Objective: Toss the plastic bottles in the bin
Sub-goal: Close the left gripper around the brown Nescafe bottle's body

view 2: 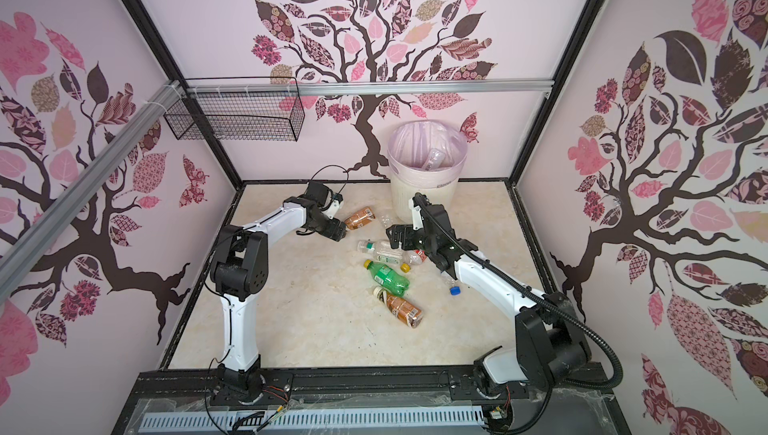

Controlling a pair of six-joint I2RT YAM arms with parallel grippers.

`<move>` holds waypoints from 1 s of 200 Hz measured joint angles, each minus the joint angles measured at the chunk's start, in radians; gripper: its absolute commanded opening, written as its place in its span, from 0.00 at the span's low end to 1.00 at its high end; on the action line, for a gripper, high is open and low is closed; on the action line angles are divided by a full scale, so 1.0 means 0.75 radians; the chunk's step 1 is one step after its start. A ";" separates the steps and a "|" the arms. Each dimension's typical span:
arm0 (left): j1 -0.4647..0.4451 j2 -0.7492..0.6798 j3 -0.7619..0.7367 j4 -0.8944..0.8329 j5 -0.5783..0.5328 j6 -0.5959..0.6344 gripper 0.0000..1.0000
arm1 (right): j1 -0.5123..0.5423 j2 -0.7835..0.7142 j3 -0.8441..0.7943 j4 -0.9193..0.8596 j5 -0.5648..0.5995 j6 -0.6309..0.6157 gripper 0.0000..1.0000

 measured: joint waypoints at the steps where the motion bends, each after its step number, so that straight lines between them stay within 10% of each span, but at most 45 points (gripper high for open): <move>1: 0.000 0.002 0.001 -0.001 0.000 0.000 0.88 | 0.000 0.000 0.000 0.000 0.000 0.000 0.99; 200: -0.079 0.153 0.176 -0.091 0.052 0.041 0.51 | 0.000 0.000 0.000 0.007 -0.010 0.000 0.99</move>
